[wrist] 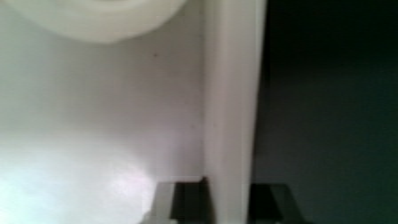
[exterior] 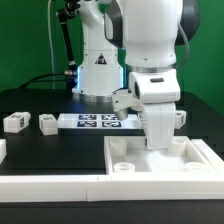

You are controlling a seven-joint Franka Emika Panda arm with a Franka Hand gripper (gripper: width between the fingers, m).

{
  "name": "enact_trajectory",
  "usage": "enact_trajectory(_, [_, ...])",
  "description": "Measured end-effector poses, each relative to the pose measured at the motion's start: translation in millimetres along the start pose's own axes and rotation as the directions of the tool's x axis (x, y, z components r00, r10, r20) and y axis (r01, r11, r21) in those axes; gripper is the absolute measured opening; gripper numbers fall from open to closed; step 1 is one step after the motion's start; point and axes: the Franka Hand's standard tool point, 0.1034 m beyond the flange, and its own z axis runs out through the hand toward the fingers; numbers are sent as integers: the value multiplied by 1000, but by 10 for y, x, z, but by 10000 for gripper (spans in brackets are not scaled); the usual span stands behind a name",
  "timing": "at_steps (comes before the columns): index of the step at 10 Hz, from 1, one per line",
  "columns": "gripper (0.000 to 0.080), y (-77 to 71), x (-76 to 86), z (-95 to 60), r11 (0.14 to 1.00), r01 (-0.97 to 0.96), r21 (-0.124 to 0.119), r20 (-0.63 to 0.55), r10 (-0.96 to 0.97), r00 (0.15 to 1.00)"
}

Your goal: Assemble square table

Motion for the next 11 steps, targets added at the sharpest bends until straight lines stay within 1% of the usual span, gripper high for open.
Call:
enact_trajectory(6, [67, -4, -7, 6, 1000, -17, 2, 1, 17, 1000])
enact_trajectory(7, [258, -4, -8, 6, 1000, -18, 2, 1, 18, 1000])
enact_trajectory(8, [428, -4, -8, 6, 1000, -18, 2, 1, 18, 1000])
enact_trajectory(9, [428, -4, -10, 7, 1000, -18, 2, 1, 18, 1000])
enact_trajectory(10, [581, 0, -10, 3, 1000, -18, 1, 1, 18, 1000])
enact_trajectory(11, [635, 3, -10, 1, 1000, -18, 0, 1, 18, 1000])
